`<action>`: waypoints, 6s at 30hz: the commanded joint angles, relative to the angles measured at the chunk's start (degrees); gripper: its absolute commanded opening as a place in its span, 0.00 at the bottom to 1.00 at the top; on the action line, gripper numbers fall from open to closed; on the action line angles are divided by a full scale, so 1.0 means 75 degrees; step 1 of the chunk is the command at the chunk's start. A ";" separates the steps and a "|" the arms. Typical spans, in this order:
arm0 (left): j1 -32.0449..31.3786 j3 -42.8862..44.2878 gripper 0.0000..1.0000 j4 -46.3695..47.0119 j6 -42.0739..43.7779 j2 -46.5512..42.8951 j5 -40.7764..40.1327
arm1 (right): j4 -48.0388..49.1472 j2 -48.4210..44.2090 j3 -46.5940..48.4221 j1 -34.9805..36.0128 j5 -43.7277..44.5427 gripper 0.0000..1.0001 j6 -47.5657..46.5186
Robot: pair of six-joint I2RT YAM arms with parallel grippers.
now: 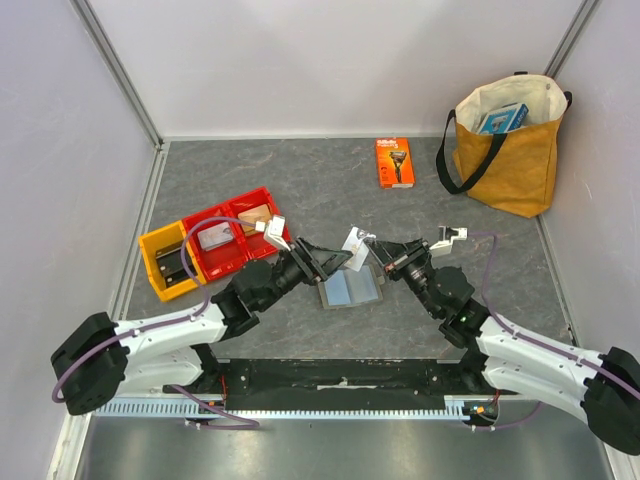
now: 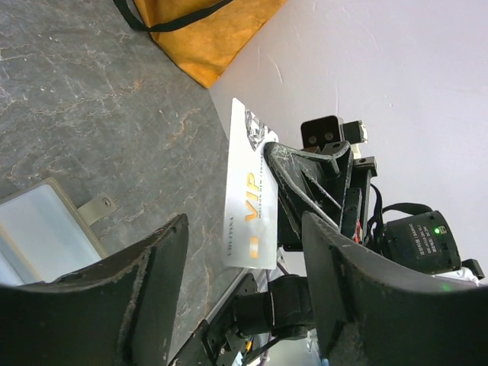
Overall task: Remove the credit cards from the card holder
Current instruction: Place the credit card in the storage box.
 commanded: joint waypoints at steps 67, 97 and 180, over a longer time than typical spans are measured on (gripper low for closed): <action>0.2304 0.0736 0.44 -0.1697 0.1966 -0.1295 0.4705 | 0.0190 0.1451 0.2158 -0.2051 -0.8465 0.00 -0.4415; 0.6343 0.2798 0.02 -0.9629 0.3827 -0.1951 0.1165 | -0.4239 0.0221 0.2310 -0.2063 -0.5055 0.98 -0.7473; 0.7674 0.4991 0.61 -0.9314 0.4767 0.0606 0.1915 | -0.5574 0.0277 0.2685 -0.2051 -0.4820 0.98 -0.7520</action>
